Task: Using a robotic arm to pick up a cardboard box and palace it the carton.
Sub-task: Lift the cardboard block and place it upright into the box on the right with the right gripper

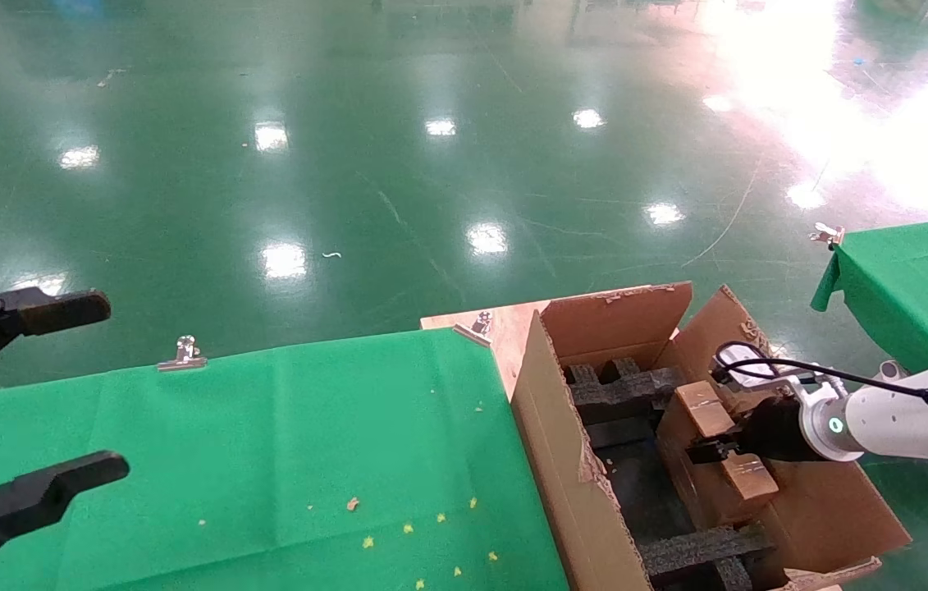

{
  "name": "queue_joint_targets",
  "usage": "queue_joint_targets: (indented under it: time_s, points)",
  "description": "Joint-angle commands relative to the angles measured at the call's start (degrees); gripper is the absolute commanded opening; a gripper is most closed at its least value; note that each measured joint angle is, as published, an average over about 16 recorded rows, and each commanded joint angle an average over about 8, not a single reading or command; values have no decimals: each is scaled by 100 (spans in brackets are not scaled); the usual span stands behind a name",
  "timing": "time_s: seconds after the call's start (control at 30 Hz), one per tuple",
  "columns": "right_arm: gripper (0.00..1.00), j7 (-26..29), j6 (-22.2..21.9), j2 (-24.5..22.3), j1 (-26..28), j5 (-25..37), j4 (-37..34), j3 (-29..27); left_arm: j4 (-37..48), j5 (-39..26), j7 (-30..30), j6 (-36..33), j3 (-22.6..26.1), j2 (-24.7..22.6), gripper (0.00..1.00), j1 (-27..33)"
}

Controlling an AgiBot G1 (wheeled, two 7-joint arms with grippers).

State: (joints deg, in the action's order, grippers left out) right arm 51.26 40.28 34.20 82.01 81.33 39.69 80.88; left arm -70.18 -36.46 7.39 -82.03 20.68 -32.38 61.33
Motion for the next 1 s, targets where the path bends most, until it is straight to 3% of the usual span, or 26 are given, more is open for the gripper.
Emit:
queue_joint_targets:
  time_s: [0.03, 0.67, 1.0]
  points:
    - [100, -4, 8, 4, -1, -13, -5, -3, 0, 0, 0, 0, 0, 0, 100, 0]
    - [100, -93, -68, -99, 26, 19, 70, -19, 0, 0, 0, 0, 0, 0, 100, 0]
    - [100, -506, -227, -278, 118, -116, 260, -185, 0, 0, 0, 0, 0, 0, 100, 0]
